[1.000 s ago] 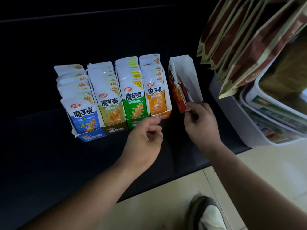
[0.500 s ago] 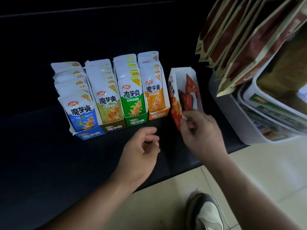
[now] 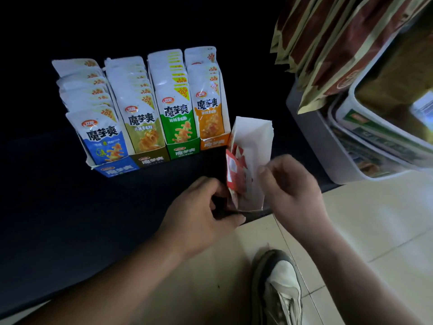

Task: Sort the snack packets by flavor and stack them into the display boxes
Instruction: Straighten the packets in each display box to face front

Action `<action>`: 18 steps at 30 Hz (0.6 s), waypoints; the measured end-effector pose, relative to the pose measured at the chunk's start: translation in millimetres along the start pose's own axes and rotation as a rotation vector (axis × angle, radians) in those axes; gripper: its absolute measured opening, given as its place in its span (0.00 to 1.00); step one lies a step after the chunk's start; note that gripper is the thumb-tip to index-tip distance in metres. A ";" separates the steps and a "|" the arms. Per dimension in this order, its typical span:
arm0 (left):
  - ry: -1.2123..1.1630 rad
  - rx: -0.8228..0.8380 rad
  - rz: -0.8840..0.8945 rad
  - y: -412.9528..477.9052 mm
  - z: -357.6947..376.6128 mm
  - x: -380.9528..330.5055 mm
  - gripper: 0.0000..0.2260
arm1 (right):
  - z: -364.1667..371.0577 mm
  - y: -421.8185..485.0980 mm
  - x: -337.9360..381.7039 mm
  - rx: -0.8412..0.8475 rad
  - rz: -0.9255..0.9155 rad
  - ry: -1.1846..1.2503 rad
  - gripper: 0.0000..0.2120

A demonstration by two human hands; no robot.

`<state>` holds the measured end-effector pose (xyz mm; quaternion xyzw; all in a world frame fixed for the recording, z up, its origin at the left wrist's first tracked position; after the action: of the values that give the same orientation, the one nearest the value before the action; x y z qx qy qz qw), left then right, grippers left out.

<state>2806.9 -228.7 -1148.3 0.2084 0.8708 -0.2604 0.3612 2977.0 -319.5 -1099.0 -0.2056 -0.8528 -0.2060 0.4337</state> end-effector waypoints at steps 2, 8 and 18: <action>0.053 -0.011 0.059 -0.2 0.0 -5.6 0.17 | 6.3 -1.9 -9.7 -0.006 0.000 -0.009 0.09; 0.160 -0.119 0.246 13.9 -18.1 -36.4 0.14 | 26.7 -10.3 -24.4 0.111 0.111 0.216 0.23; -0.106 -0.069 0.231 44.2 -20.1 -39.8 0.12 | 17.5 23.1 -13.4 0.076 -0.071 -0.305 0.32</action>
<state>2846.8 -189.1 -1120.1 0.2807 0.8290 -0.1978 0.4413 2985.0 -293.3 -1115.5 -0.1877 -0.9226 -0.1549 0.2992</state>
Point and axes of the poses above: each hand's wrist, its own y-axis towards the middle knuckle, its own z-axis out of the palm, x = y × z, the point moved 10 cm from there along y, towards the middle knuckle, and after that the axes turned 12 degrees about -z, right-handed, at the moved point
